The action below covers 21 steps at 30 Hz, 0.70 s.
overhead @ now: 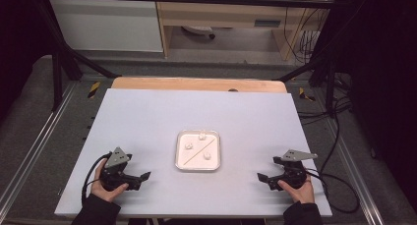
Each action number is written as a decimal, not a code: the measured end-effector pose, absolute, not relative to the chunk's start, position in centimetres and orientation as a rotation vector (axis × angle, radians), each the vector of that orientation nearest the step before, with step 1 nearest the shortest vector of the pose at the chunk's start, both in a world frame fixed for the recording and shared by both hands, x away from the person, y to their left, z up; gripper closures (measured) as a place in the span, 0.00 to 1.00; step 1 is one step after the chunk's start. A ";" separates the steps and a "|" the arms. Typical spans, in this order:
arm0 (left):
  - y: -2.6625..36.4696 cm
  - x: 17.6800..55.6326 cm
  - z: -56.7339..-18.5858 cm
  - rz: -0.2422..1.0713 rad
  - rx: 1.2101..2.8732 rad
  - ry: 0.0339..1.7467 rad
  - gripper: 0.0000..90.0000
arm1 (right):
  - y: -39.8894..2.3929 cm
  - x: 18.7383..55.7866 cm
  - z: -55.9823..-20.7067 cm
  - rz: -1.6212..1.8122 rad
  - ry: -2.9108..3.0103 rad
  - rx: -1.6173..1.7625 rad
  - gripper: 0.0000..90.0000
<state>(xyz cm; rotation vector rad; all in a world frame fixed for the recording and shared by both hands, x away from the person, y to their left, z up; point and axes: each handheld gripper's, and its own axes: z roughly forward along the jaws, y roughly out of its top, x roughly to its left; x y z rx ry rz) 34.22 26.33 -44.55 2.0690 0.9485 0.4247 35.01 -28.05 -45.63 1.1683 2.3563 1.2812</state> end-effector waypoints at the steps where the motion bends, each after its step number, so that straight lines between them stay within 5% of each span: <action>1: 26.3 34.2 -44.5 0.425 2.069 0.948 0.02 | -28.0 35.0 -45.6 1.282 2.355 1.168 0.02; 21: 25.3 34.1 -44.0 0.432 2.097 0.937 0.02 | -28.0 35.0 -45.6 1.268 2.357 1.169 0.02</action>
